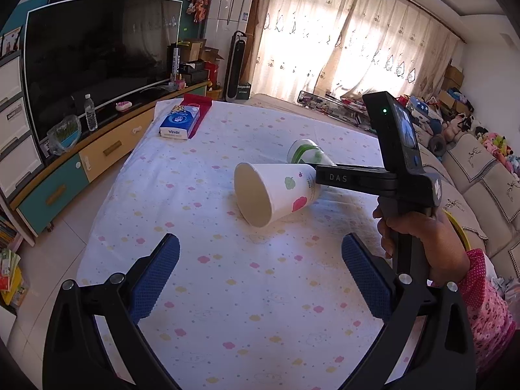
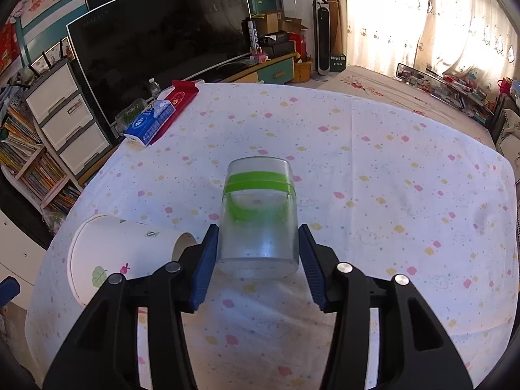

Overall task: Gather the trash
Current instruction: 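Grasp the clear glass with green band using the right gripper, then carry the clear glass into the bin and open the right gripper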

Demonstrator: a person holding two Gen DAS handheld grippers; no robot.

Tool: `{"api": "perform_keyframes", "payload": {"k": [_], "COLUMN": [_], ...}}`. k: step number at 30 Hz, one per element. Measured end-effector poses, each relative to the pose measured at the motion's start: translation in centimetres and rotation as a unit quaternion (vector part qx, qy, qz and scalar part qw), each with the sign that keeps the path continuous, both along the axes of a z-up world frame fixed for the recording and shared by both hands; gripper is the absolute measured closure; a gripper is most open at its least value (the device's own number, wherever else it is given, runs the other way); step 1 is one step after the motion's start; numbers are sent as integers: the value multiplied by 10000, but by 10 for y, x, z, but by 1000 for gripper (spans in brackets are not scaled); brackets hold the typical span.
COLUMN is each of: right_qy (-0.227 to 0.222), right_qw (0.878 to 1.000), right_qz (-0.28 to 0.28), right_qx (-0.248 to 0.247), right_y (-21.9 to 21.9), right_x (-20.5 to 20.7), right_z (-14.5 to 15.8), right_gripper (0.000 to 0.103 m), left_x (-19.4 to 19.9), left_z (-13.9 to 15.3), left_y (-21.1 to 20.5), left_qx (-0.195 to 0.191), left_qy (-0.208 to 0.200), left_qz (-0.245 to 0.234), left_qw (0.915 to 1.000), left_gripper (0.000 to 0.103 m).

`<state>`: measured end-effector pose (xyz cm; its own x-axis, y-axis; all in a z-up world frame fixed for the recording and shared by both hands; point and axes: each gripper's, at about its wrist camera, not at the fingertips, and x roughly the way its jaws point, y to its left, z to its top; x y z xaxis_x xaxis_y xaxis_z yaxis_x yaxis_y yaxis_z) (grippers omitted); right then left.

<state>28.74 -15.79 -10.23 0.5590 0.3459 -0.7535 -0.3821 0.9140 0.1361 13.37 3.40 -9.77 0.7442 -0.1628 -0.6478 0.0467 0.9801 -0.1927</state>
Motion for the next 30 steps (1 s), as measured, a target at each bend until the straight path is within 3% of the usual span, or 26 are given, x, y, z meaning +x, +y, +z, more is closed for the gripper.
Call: {"api": "perform_keyframes", "payload": {"k": [8, 16, 20, 23, 30], "right_qy": [-54, -289, -438, -541, -290], "right_qw": [9999, 9980, 9935, 9870, 9574], "right_qz": [43, -312, -897, -1480, -2873], "right_qx": [136, 474, 540, 307, 43], "right_y": [-17, -87, -150, -202, -327], "right_x": [-17, -62, -90, -112, -141], "right_z": [14, 42, 48, 44, 4], "right_gripper": [56, 56, 56, 56, 56], "left_x": [5, 10, 11, 13, 17], "left_z": [-6, -12, -14, -17, -21], "left_y": [-2, -12, -21, -27, -40], "left_qx": [0, 0, 34, 81, 201], "left_qy": [60, 137, 148, 176, 194], "left_qz": [-50, -165, -239, -282, -333], "left_qw": [10000, 9998, 9996, 9994, 9991], "left_gripper": [5, 5, 5, 5, 5]}}
